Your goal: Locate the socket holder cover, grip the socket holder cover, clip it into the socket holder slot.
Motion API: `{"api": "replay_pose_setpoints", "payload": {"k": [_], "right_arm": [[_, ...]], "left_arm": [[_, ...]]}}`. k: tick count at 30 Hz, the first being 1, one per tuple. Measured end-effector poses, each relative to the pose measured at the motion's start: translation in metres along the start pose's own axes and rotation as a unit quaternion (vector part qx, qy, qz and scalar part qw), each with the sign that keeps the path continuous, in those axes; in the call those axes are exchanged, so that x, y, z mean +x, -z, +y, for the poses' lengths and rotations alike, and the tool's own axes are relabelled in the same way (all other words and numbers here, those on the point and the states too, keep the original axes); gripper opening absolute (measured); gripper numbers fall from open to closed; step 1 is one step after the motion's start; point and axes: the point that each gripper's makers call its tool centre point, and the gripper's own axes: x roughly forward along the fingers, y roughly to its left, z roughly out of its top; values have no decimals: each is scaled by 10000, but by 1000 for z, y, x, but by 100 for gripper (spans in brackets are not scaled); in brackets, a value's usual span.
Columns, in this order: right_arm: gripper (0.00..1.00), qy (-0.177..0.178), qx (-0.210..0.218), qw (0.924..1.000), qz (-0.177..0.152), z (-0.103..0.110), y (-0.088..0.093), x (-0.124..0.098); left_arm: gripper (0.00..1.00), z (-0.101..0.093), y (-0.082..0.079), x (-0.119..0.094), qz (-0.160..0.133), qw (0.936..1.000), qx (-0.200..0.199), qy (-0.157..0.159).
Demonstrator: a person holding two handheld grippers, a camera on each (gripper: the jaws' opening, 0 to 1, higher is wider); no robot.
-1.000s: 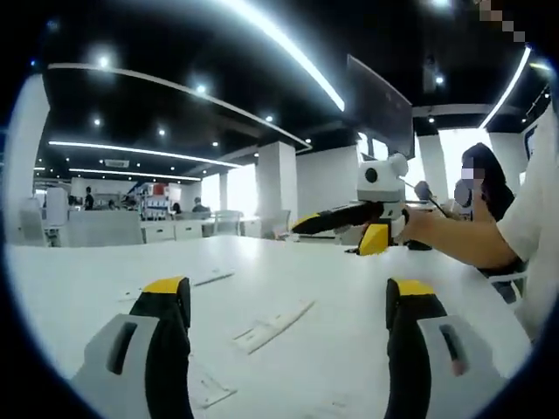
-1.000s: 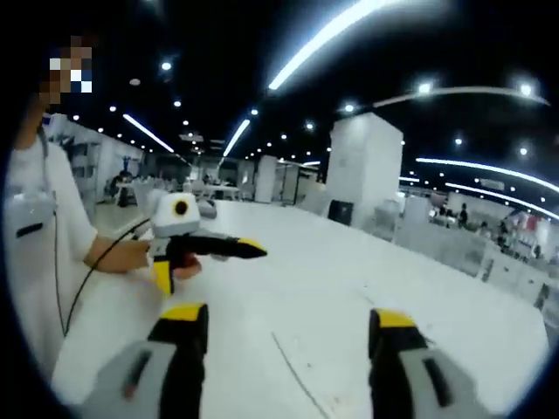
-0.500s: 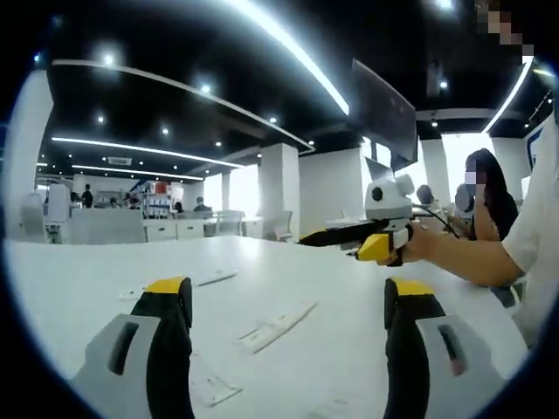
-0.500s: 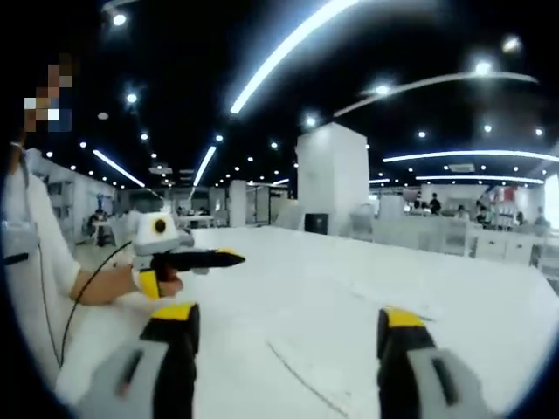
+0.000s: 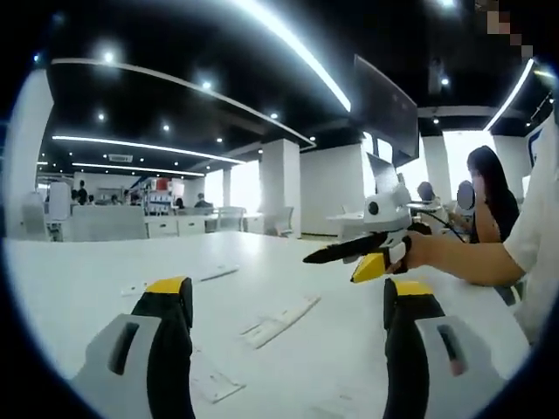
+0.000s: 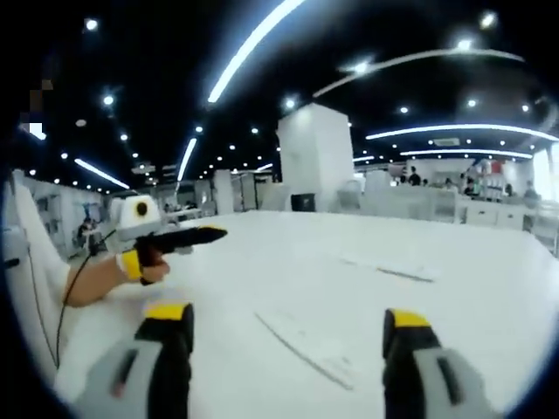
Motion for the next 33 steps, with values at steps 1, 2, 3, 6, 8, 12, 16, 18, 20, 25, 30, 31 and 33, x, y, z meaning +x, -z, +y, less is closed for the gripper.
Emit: {"api": "replay_pose_setpoints", "payload": {"k": [1,2,3,6,8,12,16,18,20,25,30,31,33], "right_arm": [[90,2,28,10000,18,0,1,0],[90,17,102,9999,20,0,2,-1],[90,29,172,9998,27,-1,2,-1],[90,36,310,9995,64,0,5,-1],[91,69,357,9992,137,0,9,-1],[95,201,458,9981,348,-3,21,-1],[95,250,766,9957,452,-7,27,0],[95,192,882,9948,462,-6,28,0],[95,201,957,9943,432,-7,27,0],[94,325,1023,9928,529,-11,32,-1],[95,259,884,9923,828,-4,44,3],[95,269,842,9923,870,-3,46,4],[95,261,821,9921,909,-2,47,5]], "left_arm": [[89,0,0,0,11,10000,7,-4],[89,0,1,0,23,10000,14,-2],[89,0,1,0,27,10000,19,3],[89,-1,2,0,36,10000,13,32],[89,-1,2,0,42,10000,0,36],[89,0,4,0,74,10000,-3,13],[88,0,5,0,102,9999,19,13],[88,0,5,0,115,9999,25,3],[88,0,5,0,119,9999,43,10],[88,2,7,0,142,9999,73,-4],[87,2,8,0,172,9998,59,6],[87,1,9,0,183,9998,58,13],[87,1,9,0,196,9998,60,15]]}}
